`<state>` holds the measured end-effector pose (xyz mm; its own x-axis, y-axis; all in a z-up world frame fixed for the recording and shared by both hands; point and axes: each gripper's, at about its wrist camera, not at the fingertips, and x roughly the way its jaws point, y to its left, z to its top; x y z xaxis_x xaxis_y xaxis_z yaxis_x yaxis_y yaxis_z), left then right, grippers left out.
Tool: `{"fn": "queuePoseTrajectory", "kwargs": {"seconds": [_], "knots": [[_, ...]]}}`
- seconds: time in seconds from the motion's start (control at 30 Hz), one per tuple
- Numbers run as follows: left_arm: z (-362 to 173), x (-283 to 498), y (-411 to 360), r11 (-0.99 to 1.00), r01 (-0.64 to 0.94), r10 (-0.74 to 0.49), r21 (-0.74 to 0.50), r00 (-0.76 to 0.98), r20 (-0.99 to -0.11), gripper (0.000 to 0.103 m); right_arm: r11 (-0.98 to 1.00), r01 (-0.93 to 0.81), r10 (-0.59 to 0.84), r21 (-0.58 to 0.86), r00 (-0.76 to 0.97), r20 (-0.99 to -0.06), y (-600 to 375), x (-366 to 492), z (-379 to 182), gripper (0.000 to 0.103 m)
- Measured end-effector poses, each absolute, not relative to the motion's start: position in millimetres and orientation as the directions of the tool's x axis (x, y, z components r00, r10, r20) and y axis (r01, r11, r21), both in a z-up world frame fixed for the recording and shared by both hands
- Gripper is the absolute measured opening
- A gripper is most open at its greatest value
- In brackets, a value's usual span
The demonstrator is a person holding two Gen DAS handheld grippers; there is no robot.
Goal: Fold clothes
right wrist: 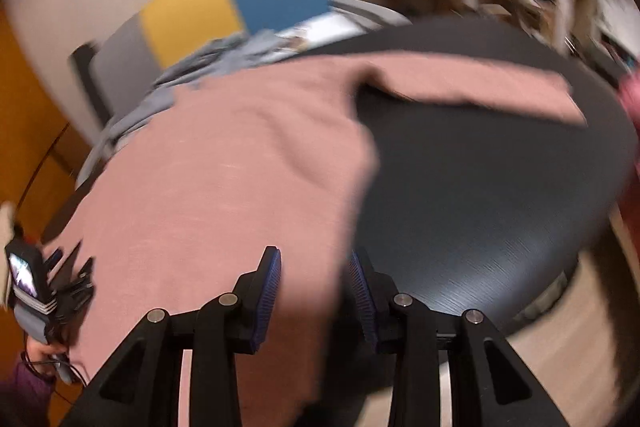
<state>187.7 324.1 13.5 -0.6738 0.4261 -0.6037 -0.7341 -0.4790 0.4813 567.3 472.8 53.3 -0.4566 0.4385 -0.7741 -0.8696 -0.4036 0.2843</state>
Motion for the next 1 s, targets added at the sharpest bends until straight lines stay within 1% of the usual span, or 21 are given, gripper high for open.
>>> {"fn": "queuePoseTrajectory", "kwargs": {"seconds": [0.07,0.2,0.3,0.5,0.6,0.67,0.73,0.87,0.93,1.0], "knots": [[14,185,324,-0.482,-0.733,0.431,0.48,-0.675,-0.599,0.082,-0.406,-0.863,0.414,0.3,-0.466,-0.782,469,582,42,0.036],[9,180,327,-0.477,-0.723,0.422,0.5,-0.687,-0.591,0.082,-0.481,-0.818,0.397,0.314,-0.523,-0.754,457,575,29,0.036],[11,179,325,-0.495,-0.721,0.409,0.484,-0.686,-0.602,0.082,-0.53,-0.797,0.408,0.289,-0.539,-0.737,451,552,25,0.036],[10,183,326,-0.523,-0.701,0.39,0.484,-0.702,-0.596,0.082,-0.626,-0.677,0.335,0.388,-0.682,-0.65,454,493,43,0.036],[10,185,324,-0.545,-0.693,0.384,0.472,-0.707,-0.594,0.082,-0.704,-0.608,0.248,0.367,-0.695,-0.675,450,462,46,0.036],[10,186,322,-0.553,-0.688,0.382,0.47,-0.71,-0.591,0.082,-0.729,-0.609,0.26,0.313,-0.669,-0.697,448,455,49,0.036],[11,186,321,-0.555,-0.69,0.384,0.465,-0.708,-0.592,0.082,-0.704,-0.633,0.278,0.323,-0.664,-0.695,451,467,49,0.036],[10,185,320,-0.559,-0.696,0.389,0.45,-0.7,-0.599,0.082,-0.603,-0.675,0.266,0.426,-0.673,-0.69,460,498,38,0.039],[10,185,319,-0.56,-0.696,0.391,0.449,-0.7,-0.598,0.082,-0.583,-0.694,0.273,0.423,-0.657,-0.703,461,502,32,0.039],[10,185,318,-0.561,-0.697,0.391,0.447,-0.699,-0.599,0.082,-0.575,-0.722,0.316,0.386,-0.631,-0.709,459,502,32,0.039]]}}
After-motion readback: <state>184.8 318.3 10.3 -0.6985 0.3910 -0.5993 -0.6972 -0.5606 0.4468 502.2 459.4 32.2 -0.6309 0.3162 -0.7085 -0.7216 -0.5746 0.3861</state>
